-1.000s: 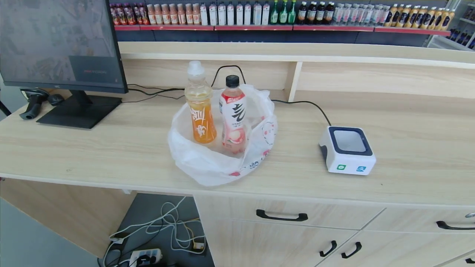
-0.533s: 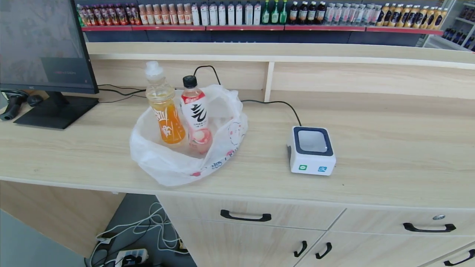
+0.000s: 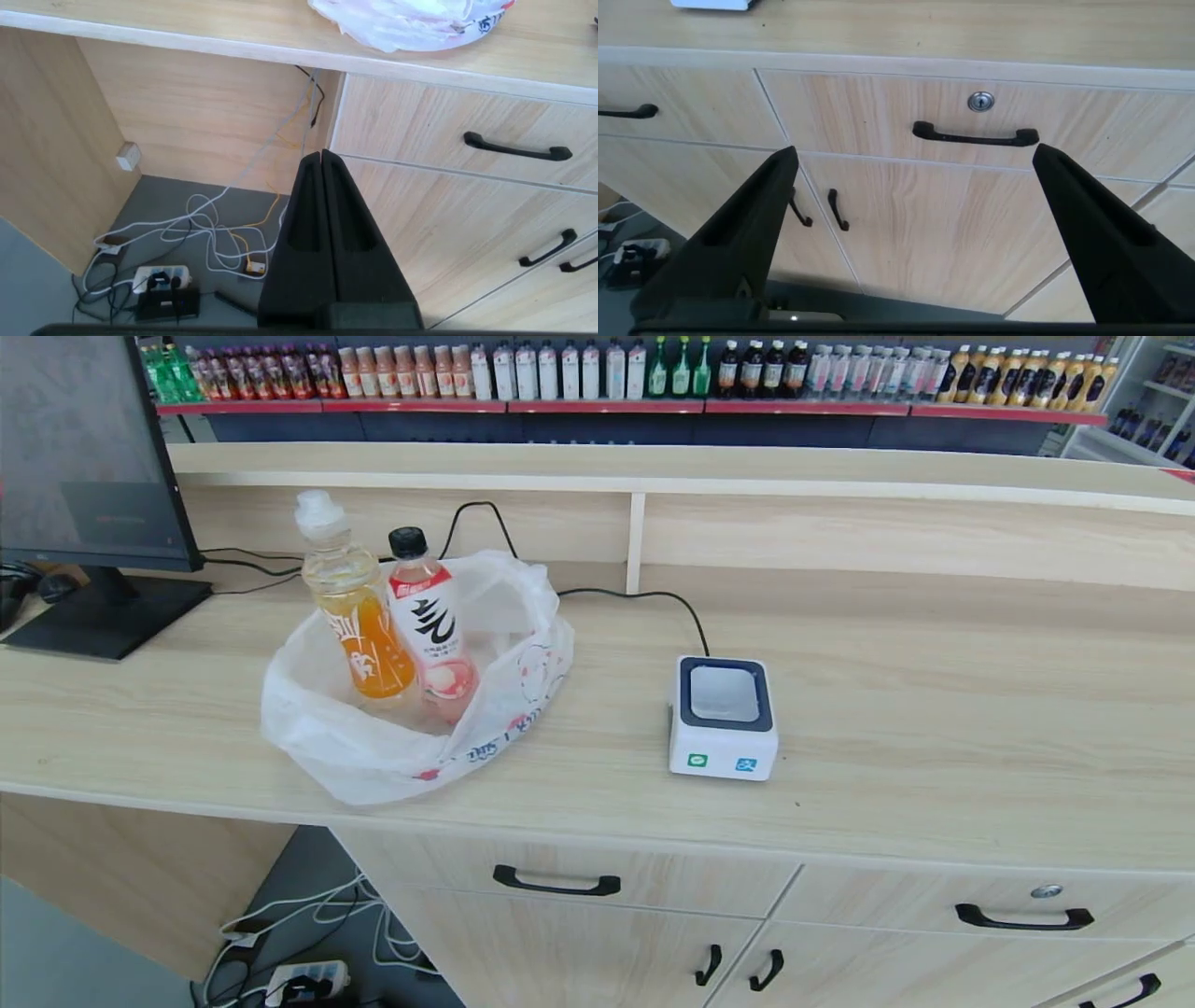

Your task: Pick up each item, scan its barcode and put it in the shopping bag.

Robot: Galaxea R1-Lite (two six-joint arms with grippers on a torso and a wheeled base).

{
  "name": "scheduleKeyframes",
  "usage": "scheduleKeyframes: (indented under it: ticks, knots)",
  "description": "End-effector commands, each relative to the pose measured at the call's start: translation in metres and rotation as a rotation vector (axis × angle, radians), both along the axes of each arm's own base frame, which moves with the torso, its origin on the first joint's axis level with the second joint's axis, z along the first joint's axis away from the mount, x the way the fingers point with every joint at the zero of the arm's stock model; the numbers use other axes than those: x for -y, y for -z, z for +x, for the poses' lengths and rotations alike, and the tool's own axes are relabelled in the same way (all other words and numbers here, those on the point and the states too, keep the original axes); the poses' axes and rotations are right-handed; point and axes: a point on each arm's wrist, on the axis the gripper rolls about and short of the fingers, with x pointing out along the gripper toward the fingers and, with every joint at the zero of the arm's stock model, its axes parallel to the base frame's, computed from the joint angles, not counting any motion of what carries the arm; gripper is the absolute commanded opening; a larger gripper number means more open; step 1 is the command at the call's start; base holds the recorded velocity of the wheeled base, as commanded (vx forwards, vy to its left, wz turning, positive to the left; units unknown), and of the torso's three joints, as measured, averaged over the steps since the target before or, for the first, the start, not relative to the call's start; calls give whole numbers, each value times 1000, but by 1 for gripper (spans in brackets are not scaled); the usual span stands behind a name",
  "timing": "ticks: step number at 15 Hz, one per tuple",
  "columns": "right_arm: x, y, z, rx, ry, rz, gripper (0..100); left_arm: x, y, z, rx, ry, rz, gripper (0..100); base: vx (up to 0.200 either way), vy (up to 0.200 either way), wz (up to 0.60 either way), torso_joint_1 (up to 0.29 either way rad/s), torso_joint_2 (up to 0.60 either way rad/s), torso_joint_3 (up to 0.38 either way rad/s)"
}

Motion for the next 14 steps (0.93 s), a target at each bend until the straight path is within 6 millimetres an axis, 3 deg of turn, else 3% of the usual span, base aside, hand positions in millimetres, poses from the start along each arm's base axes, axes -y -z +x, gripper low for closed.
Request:
scheduleKeyframes:
  ticks: [1, 14]
  knots:
    - [0, 0, 0, -1, -1, 2, 100, 0, 0, 0, 1, -2, -2, 0, -200, 0, 0, 2, 2, 2]
    - [0, 0, 0, -1, -1, 0, 100, 0, 0, 0, 1, -1, -5, 0, -200, 0, 0, 1, 2, 2]
